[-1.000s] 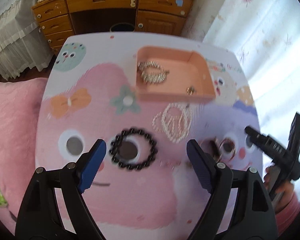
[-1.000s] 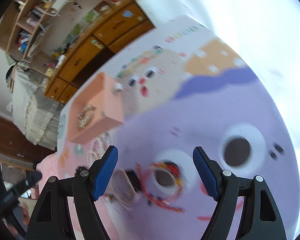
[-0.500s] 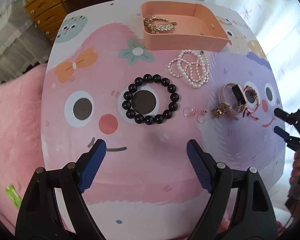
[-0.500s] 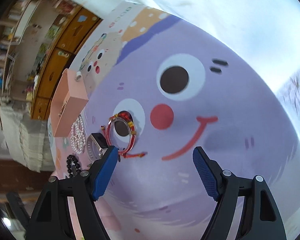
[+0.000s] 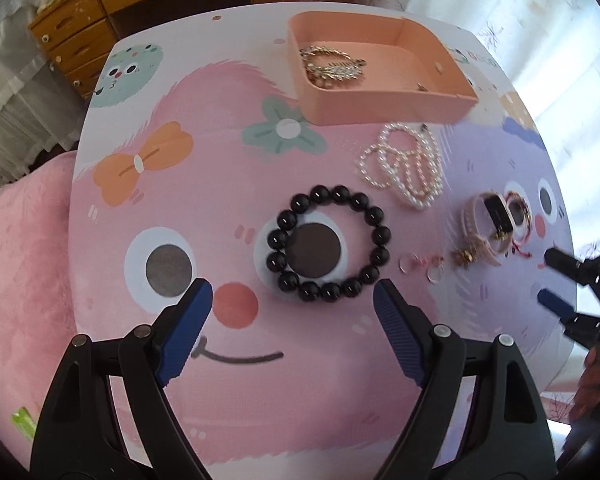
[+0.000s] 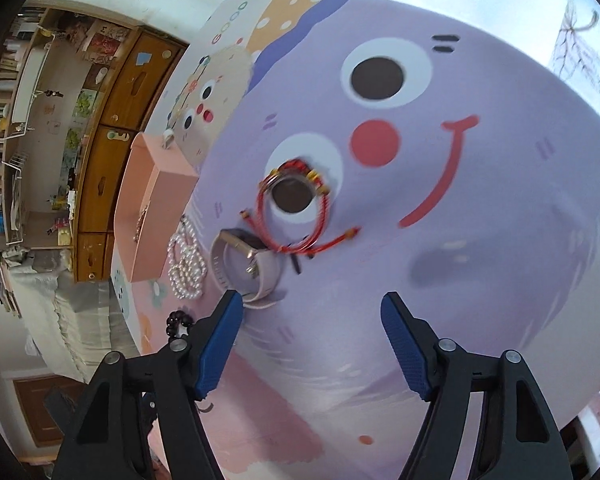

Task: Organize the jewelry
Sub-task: 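Grasp the white watch with the right tool while the left tool grasps the black bead bracelet, then carry watch and bead bracelet into the pink tray and open both tools, then lift both tools away from the tray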

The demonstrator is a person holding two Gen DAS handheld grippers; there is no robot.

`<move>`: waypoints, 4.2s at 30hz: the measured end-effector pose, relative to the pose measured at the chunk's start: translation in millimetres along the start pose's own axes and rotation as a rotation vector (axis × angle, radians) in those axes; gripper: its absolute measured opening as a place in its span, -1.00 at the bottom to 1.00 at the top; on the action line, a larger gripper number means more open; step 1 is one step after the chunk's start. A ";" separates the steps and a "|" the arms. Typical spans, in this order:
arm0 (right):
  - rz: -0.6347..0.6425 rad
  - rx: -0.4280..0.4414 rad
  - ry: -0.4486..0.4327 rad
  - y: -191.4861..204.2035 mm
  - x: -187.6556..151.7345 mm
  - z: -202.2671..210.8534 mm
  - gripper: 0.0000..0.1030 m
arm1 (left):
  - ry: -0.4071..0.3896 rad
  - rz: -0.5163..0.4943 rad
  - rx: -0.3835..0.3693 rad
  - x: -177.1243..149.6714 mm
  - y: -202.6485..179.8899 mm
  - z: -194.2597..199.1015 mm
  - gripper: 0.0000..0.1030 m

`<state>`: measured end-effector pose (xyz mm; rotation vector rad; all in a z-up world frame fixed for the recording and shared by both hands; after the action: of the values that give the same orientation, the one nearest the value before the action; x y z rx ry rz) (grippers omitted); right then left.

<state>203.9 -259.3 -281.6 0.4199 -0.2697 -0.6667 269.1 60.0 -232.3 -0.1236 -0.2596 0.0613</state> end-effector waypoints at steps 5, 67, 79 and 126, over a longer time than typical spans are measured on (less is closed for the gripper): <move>0.025 -0.059 -0.057 23.2 -12.0 -18.5 0.00 | -0.021 -0.025 0.010 15.2 11.7 -21.1 0.54; 0.489 -0.072 -0.366 204.5 -62.8 105.2 -0.94 | -0.278 -0.220 -0.409 22.1 9.2 180.5 -0.76; 0.624 0.002 -0.363 245.8 5.9 116.0 -0.94 | -0.390 -0.160 -0.405 84.2 -40.2 209.7 -0.76; 0.717 -0.013 -0.095 184.4 115.2 -29.2 -0.57 | -0.301 0.203 -0.107 116.2 -19.1 125.4 -0.18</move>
<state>401.3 -194.8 -210.6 0.2510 -0.4743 0.0154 349.5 64.3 -80.2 -0.2473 -0.5505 0.2690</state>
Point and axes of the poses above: each gripper's, at about its wrist camera, not at the fingertips, and z roughly against the way its jaws point, y to its left, x to its top, the point moved 6 cm from there along -z, roughly the way its jaws point, and after that the axes turned 9 degrees about z, right-handed, at the moved point
